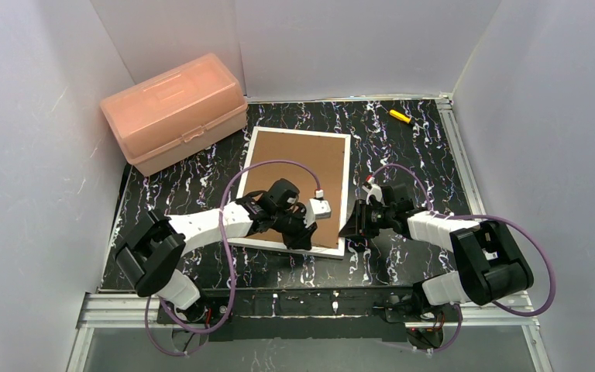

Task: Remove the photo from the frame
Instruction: Release the photo frame item from the photo frame.

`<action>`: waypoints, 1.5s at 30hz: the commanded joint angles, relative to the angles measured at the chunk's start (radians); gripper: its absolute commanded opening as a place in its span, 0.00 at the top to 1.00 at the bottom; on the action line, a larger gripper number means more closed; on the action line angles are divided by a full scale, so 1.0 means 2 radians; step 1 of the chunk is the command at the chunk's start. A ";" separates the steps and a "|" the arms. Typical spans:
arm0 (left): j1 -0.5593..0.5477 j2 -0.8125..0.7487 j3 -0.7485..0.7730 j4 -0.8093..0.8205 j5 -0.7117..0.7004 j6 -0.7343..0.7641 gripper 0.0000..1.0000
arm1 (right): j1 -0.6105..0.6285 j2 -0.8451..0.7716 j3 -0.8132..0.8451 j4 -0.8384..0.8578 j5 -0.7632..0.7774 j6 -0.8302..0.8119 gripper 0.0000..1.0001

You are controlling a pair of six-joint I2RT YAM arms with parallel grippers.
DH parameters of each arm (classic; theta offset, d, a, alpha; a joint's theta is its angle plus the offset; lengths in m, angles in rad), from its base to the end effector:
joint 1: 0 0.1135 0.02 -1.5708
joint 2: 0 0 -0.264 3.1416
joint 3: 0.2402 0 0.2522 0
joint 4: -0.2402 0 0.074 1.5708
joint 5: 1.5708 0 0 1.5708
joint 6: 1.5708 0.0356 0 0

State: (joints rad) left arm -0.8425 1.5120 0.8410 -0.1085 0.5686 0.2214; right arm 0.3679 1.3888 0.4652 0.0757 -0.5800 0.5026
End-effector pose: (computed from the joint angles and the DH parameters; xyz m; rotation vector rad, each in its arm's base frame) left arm 0.1904 -0.2423 0.1986 1.4594 1.9062 -0.9672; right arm 0.2136 0.1032 0.1361 -0.1137 2.5264 1.0806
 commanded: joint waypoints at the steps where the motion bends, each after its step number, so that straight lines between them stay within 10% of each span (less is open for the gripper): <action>1: -0.013 0.001 0.020 -0.026 -0.012 0.054 1.00 | 0.003 0.001 0.014 0.007 -0.010 -0.016 0.59; 45: -0.020 0.103 0.156 -0.136 0.016 -0.016 1.00 | 0.002 0.001 0.007 0.000 -0.015 -0.017 0.61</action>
State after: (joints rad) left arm -0.8791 1.6882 1.0714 -0.3374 0.5121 0.2314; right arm 0.3672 1.3895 0.4652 0.0723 -0.5854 0.4747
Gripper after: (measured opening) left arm 0.152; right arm 0.405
